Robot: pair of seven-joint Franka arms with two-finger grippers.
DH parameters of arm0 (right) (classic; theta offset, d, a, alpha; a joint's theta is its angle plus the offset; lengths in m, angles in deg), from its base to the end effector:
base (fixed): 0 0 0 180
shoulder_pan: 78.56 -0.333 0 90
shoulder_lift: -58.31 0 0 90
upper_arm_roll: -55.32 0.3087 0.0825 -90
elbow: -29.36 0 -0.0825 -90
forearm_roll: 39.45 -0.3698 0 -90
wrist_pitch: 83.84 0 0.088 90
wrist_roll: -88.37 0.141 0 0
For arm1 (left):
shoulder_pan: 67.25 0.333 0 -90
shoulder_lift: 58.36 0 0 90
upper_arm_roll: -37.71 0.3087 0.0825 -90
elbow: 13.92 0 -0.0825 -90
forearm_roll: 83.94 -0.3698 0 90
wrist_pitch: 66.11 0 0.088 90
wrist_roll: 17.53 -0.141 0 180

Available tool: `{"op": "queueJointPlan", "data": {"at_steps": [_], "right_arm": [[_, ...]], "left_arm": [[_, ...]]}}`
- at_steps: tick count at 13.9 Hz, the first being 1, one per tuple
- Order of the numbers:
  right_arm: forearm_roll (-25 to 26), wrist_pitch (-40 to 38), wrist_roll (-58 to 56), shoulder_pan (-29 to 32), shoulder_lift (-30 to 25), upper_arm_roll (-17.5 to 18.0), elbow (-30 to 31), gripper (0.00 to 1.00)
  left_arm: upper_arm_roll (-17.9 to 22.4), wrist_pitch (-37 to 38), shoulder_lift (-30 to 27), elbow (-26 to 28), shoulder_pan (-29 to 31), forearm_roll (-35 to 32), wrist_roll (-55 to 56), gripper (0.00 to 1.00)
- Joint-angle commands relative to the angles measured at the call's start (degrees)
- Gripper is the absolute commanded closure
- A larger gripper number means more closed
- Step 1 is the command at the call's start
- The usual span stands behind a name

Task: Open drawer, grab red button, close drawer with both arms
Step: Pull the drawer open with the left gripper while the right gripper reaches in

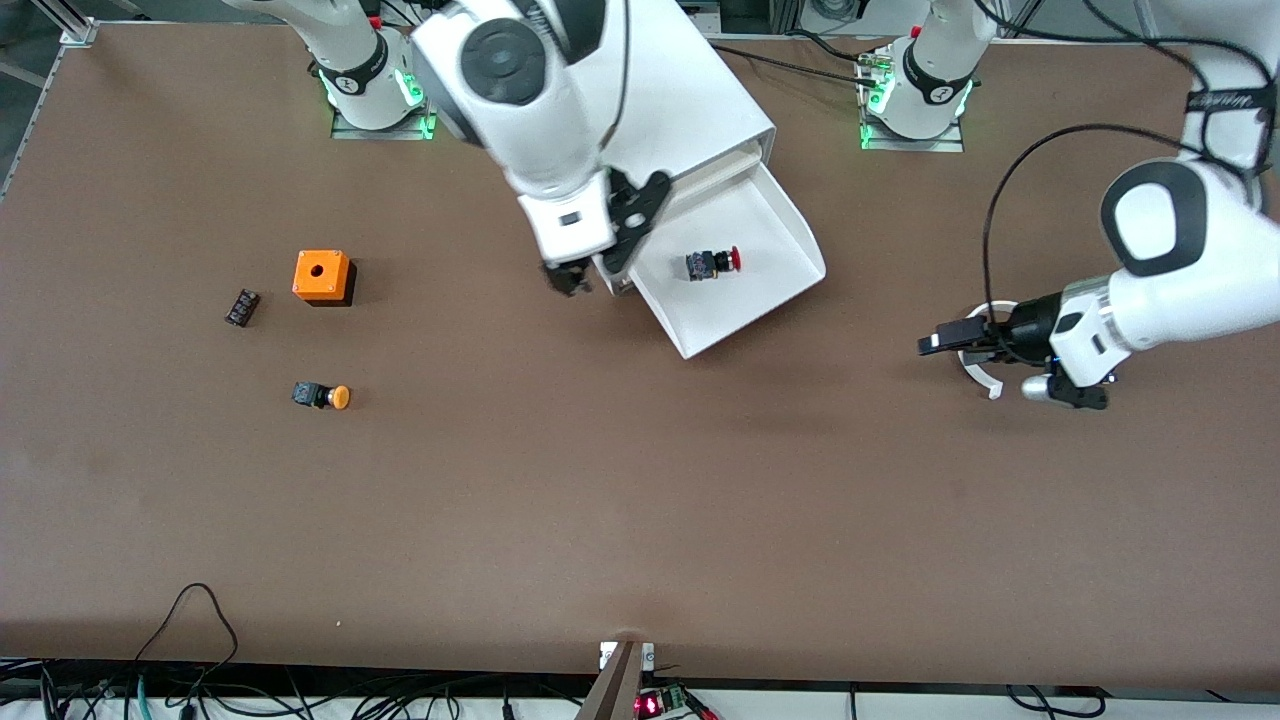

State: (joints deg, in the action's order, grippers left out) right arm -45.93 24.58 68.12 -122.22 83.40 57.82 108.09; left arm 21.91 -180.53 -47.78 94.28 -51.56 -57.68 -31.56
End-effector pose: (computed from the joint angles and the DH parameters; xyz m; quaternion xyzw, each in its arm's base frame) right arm 0.4683 0.4981 0.4370 -0.8441 -0.5309 -0.0250 0.0708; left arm 0.5830 -0.0368 0.3826 0.9729 -0.0176 -0.0079 0.2305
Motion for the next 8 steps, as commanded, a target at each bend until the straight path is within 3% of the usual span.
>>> {"op": "queueJointPlan", "data": {"at_steps": [1, 3, 5, 8], "right_arm": [[0.32, -0.05, -1.28, -5.20, 8.03, -0.83, -9.63, 0.00], [0.68, 1.96, -1.46, -6.97, 10.06, -0.83, -10.70, 0.00], [0.76, 2.59, -1.90, -8.46, 10.86, -0.92, -10.71, 0.00], [4.18, 2.59, -7.22, -9.17, 12.44, -0.83, -10.62, 0.00]], "left_arm": [[3.31, 9.00, -6.87, -3.15, -0.84, -4.80, 2.94, 0.00], [3.32, 15.77, -7.85, -9.47, -1.62, -14.87, 9.42, 0.00], [2.88, 24.12, -7.94, -15.01, -3.64, -20.34, 18.73, 0.00], [1.65, 28.46, -8.37, -17.14, -6.20, -28.79, 29.12, 0.00]]}}
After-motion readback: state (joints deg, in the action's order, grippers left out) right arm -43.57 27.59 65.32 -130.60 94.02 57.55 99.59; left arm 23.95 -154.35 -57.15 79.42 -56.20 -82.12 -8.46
